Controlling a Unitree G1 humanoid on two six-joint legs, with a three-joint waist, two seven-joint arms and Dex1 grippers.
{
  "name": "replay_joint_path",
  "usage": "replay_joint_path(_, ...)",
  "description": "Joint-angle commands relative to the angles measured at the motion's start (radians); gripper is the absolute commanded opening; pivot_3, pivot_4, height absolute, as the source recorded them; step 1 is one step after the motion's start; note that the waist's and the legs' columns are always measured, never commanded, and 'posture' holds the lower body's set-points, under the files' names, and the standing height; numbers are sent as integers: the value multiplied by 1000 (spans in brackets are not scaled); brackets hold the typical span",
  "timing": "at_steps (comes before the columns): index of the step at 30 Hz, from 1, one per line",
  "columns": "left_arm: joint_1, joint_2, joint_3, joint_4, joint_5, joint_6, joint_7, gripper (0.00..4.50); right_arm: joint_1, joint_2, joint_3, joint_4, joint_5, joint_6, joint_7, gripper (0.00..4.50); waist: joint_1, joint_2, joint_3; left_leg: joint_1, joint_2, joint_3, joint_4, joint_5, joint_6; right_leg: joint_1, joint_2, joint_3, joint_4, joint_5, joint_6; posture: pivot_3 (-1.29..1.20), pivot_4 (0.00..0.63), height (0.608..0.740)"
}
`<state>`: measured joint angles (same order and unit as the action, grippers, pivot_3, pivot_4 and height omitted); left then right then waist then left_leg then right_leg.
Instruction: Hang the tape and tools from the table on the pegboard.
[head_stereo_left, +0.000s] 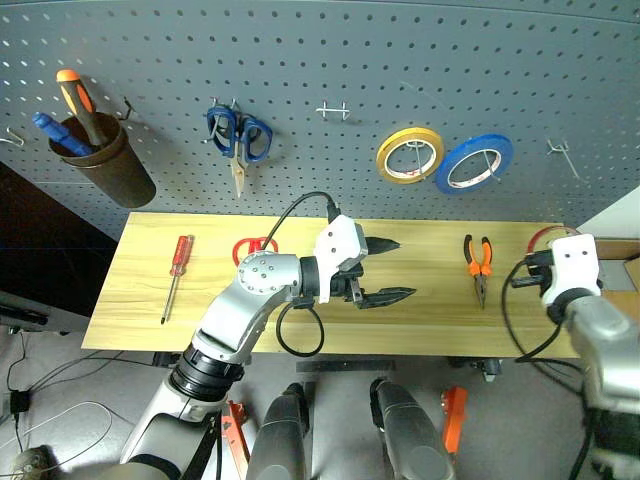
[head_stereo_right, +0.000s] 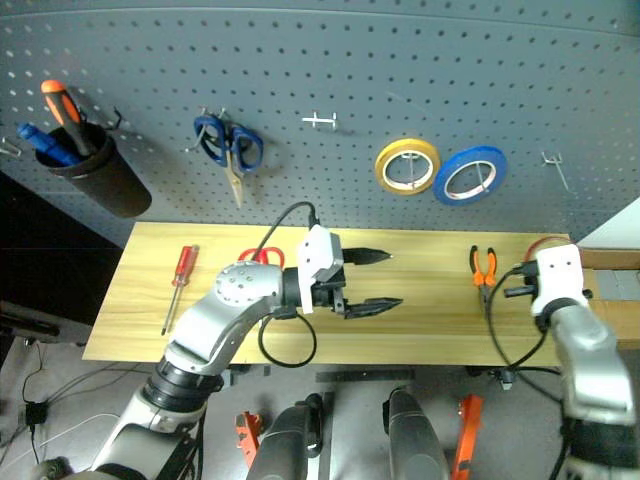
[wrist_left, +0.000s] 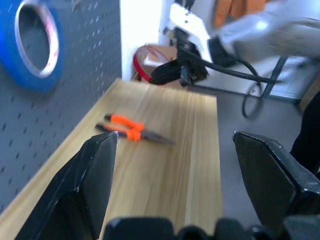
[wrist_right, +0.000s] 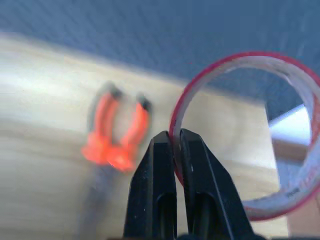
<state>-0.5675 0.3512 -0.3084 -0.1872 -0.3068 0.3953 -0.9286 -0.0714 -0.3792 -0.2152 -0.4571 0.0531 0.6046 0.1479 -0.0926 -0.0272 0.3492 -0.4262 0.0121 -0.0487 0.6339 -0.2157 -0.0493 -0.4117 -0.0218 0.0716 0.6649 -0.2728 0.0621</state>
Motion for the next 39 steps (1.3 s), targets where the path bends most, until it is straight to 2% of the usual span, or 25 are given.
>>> replay_joint_path(1, -22, -15, 4, 1, -5, -40, -17, 3946, -24, 12, 33, -186, -82, 2, -78, 16, 0, 0, 0, 0, 0, 0, 0, 0, 0, 0, 0, 0, 0, 0, 0, -179, 350, 740)
replay_joint_path(5, -51, -30, 4, 21, -5, -57, -23, 3946, -177, -21, 8, -145, -100, -33, -85, 16, -2, 0, 0, -1, 0, 2, 5, 2, 0, 0, 1, 0, 0, 3, 3, -179, 347, 740)
replay_joint_path(9, -62, -33, 6, 32, 0, -62, -29, 3946, -288, -49, -58, 3, -77, -66, -80, 16, 0, 0, 0, -3, 0, 1, 7, 2, 1, 0, 2, -1, 0, 3, 3, -171, 347, 740)
replay_joint_path(14, -65, -28, 8, 35, 4, -64, -30, 3946, -438, -63, -151, 283, -3, -131, -78, 16, 3, 0, 0, -7, 0, 1, 8, 1, 2, -3, 0, -1, 0, 7, -3, -152, 346, 740)
replay_joint_path(20, -48, -22, 13, 22, 8, -61, -14, 3946, -497, -73, -170, 422, 25, -172, -76, 16, 4, 0, 0, -8, 0, 1, 7, 1, 3, -3, 0, -1, 0, 7, -3, -138, 351, 740)
replay_joint_path(27, -47, -25, 15, 21, 7, -63, -11, 3946, -501, -24, -183, 433, 68, -151, -122, 16, 5, 0, 0, -7, 0, 1, 8, 1, 3, -4, -1, -1, 2, 7, -3, -136, 353, 740)
replay_joint_path(31, -47, -27, 21, 19, -3, -66, -17, 3946, -440, 10, -167, 351, 70, -133, -141, 808, 5, 0, 0, -7, 0, 1, 9, 1, 3, -4, -1, -1, 2, 7, -3, -134, 352, 740)
replay_joint_path(39, -38, -19, 27, 25, 0, -78, -28, 3946, -210, 46, -51, 49, 22, -21, -140, 3534, 6, 0, 0, -8, 0, 1, 8, 1, 3, -4, -1, -1, 2, 7, -3, -143, 351, 740)
